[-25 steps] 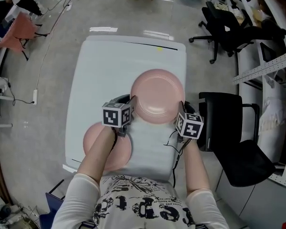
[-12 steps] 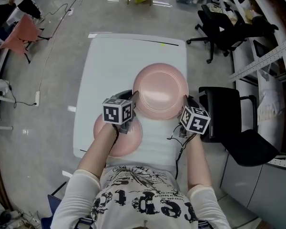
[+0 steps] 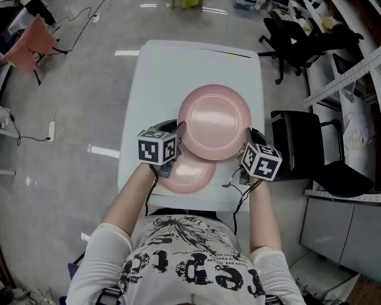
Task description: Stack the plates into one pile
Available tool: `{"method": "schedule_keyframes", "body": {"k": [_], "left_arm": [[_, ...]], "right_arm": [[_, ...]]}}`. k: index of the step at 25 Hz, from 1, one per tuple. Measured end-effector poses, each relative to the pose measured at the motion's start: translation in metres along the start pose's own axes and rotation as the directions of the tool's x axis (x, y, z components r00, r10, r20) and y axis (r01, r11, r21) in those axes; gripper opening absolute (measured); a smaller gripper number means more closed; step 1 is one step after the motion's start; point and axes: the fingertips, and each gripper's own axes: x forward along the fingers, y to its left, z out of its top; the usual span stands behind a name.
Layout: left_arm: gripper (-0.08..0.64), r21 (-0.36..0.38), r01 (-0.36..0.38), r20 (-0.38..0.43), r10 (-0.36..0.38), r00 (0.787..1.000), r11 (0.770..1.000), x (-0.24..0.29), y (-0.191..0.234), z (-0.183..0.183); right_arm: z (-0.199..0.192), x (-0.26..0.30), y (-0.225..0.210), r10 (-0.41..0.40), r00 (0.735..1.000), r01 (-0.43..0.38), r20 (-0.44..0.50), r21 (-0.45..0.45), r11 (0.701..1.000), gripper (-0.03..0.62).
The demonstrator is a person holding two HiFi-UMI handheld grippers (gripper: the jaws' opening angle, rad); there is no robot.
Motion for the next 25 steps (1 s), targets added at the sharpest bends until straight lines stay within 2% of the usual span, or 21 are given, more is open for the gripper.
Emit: {"method": "schedule_keyframes", "body": {"k": [8, 12, 18, 25], "left_arm": [[0.094, -0.005, 0.005, -0.006, -0.005, 1.0, 1.0, -0.08, 0.041, -0.041], [0.094, -0.001, -0.006, -0.022, 0.006, 1.0, 1.0, -0.108, 0.055, -0.062], [0.094, -0.021, -0.007, -0.056, 0.006, 0.998, 1.0, -0.136, 0.065, -0.099], [0.094, -0.032, -0.023, -0.09, 0.02, 0.996, 0.999, -0.137, 0.065, -0.133]], "right_arm": [[-0.046, -0.038, 0.081, -0.002, 1.0, 0.002, -0.009, -0.003, 1.0, 0.054], [-0.065, -0.052, 0.107, 0.003, 1.0, -0.003, -0.013, 0.0, 1.0, 0.054], [-0.103, -0.071, 0.13, -0.012, 0.999, 0.012, -0.047, -0.003, 1.0, 0.055], [-0.144, -0.07, 0.126, -0.021, 0.994, 0.022, -0.104, 0.009, 1.0, 0.055]]}}
